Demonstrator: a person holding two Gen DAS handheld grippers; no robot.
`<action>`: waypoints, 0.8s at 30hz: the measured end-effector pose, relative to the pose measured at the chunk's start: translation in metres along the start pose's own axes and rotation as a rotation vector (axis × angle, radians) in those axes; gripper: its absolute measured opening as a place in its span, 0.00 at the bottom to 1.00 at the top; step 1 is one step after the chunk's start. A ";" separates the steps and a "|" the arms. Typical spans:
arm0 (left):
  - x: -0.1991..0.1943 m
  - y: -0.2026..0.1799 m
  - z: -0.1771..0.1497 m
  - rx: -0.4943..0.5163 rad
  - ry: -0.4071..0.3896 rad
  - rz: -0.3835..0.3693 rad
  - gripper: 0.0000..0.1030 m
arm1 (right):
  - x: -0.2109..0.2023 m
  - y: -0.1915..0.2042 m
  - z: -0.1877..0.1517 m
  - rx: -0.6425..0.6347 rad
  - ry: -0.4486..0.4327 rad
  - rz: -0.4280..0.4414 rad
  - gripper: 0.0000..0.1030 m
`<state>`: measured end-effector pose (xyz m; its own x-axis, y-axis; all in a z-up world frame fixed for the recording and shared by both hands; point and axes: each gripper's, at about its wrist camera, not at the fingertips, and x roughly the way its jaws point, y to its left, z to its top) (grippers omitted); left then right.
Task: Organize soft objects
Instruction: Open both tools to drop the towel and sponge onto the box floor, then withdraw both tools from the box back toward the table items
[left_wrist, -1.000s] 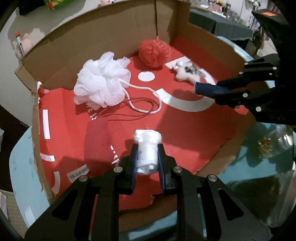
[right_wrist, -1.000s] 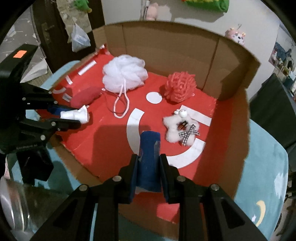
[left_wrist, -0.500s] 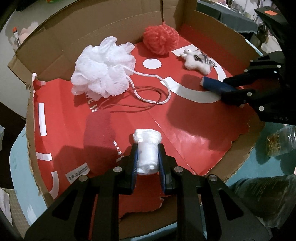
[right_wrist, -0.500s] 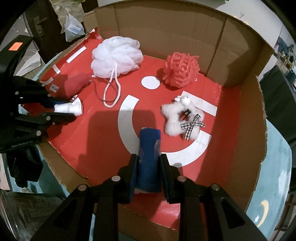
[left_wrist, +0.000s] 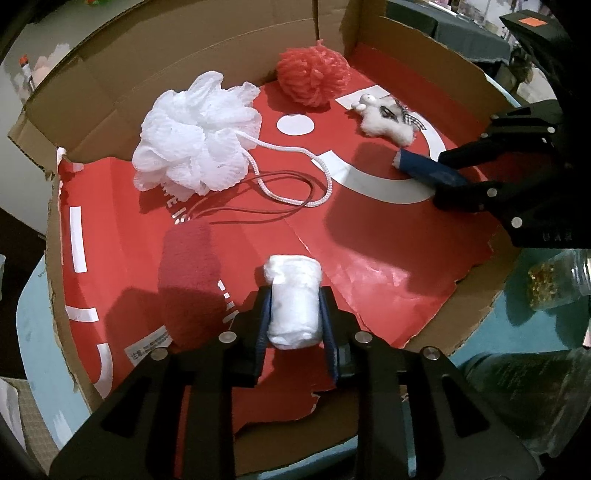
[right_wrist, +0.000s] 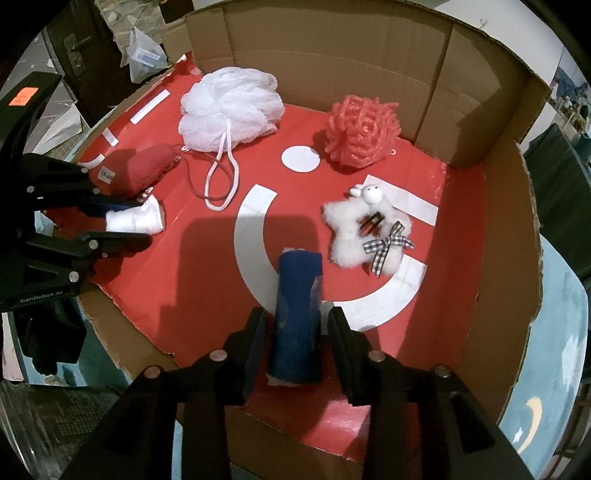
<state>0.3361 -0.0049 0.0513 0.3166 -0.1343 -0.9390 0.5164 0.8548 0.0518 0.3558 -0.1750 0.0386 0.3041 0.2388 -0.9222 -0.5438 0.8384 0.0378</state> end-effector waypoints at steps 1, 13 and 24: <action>-0.001 0.000 0.000 -0.001 -0.002 -0.005 0.28 | 0.000 0.000 0.000 0.001 0.000 0.001 0.38; -0.035 -0.008 0.002 -0.008 -0.096 0.015 0.64 | -0.016 -0.002 0.002 0.015 -0.035 0.008 0.53; -0.115 -0.036 -0.033 -0.024 -0.316 0.045 0.73 | -0.090 0.014 -0.016 0.032 -0.195 -0.010 0.79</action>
<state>0.2551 -0.0040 0.1460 0.5720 -0.2416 -0.7839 0.4788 0.8743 0.0798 0.3084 -0.1920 0.1161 0.4570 0.3179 -0.8307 -0.5157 0.8557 0.0437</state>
